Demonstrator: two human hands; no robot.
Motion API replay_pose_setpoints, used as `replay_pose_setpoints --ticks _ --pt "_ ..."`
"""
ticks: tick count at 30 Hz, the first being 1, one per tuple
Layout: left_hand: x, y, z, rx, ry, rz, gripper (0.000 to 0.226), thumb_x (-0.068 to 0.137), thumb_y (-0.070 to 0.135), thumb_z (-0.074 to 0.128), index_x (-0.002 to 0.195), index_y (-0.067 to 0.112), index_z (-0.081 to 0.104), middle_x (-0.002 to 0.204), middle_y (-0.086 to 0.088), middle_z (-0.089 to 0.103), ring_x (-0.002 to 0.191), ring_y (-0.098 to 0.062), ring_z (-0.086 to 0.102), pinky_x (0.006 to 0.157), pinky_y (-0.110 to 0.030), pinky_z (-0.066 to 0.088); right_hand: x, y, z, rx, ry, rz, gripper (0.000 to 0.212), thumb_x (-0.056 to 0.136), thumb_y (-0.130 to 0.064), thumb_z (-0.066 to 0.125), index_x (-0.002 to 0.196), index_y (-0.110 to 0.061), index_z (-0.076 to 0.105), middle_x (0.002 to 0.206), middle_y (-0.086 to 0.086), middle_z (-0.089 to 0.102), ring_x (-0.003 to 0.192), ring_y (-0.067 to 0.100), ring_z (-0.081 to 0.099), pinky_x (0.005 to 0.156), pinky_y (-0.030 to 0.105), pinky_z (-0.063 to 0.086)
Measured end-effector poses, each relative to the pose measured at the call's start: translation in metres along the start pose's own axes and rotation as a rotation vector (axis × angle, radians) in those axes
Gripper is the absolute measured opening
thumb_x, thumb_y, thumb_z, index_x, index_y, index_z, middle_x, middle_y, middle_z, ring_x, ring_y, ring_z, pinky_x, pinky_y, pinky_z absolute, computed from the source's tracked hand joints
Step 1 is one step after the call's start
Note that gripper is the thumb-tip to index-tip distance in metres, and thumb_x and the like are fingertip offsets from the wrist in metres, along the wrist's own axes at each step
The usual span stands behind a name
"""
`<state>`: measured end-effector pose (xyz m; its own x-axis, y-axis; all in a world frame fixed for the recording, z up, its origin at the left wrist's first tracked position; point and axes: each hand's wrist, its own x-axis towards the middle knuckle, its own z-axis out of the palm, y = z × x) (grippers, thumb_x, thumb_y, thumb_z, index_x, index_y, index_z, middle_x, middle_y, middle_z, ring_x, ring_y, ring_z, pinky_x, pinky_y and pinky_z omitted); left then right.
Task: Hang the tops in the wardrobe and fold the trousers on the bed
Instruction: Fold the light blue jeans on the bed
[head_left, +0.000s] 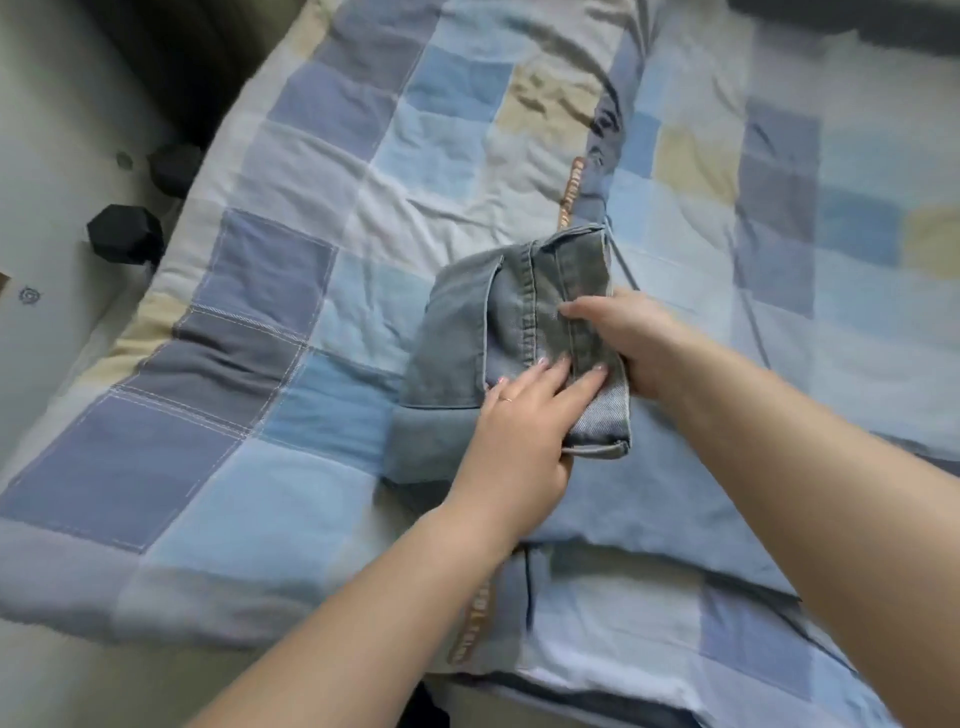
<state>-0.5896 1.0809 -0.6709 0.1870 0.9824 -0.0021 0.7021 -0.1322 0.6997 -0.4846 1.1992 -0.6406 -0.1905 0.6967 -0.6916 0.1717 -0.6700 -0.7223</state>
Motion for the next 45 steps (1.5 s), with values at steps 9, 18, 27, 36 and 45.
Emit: replay_pose_setpoints --ticks 9,18,27,36,45 --pt "-0.017 0.147 0.189 0.233 -0.094 0.075 0.085 0.052 0.007 0.051 0.135 0.026 0.044 0.135 -0.013 0.056 0.125 -0.033 0.053 0.099 -0.059 0.037 -0.054 0.120 -0.212 0.131 0.145 -0.045 0.013 0.096 -0.006 0.045 0.097 -0.013 0.056 0.082 0.011 0.064 0.071 0.024 0.063 0.079 0.043 0.054" --pt "-0.011 0.262 0.361 0.188 -0.239 0.024 0.089 0.058 -0.002 0.044 0.141 0.030 0.035 0.145 -0.013 0.045 0.133 -0.034 0.043 0.106 -0.056 0.029 -0.088 0.211 -0.403 0.304 0.192 -0.016 0.021 0.098 -0.003 0.039 0.105 -0.015 0.056 0.093 0.012 0.063 0.081 0.025 0.061 0.086 0.042 0.050" --pt "0.027 0.333 0.465 0.130 -0.242 0.026 0.077 0.073 -0.002 0.044 0.144 0.027 0.040 0.152 -0.012 0.035 0.141 -0.032 0.030 0.111 -0.056 0.020 -0.087 0.245 -0.530 0.330 0.239 -0.049 0.021 0.099 -0.004 0.041 0.109 -0.014 0.056 0.086 0.008 0.065 0.071 0.018 0.064 0.067 0.032 0.056" --pt "0.035 0.331 0.505 0.129 -0.598 0.068 0.070 0.092 0.027 0.056 0.151 0.032 0.018 0.161 -0.003 0.011 0.148 -0.023 0.003 0.119 -0.045 0.008 -0.072 0.292 -0.581 0.141 0.551 0.025 0.032 0.098 -0.016 0.047 0.129 -0.015 0.055 0.109 0.001 0.065 0.095 0.009 0.064 0.085 0.024 0.051" --pt "0.025 0.183 0.400 0.056 -0.287 -0.295 0.042 0.089 0.009 0.061 0.130 0.012 0.057 0.139 -0.008 0.052 0.132 -0.024 0.043 0.111 -0.026 0.025 -0.078 0.324 -0.482 -0.517 0.603 -0.148 0.049 0.093 -0.016 0.053 0.141 -0.013 0.043 0.153 0.009 0.030 0.141 0.020 0.027 0.112 0.022 0.016"
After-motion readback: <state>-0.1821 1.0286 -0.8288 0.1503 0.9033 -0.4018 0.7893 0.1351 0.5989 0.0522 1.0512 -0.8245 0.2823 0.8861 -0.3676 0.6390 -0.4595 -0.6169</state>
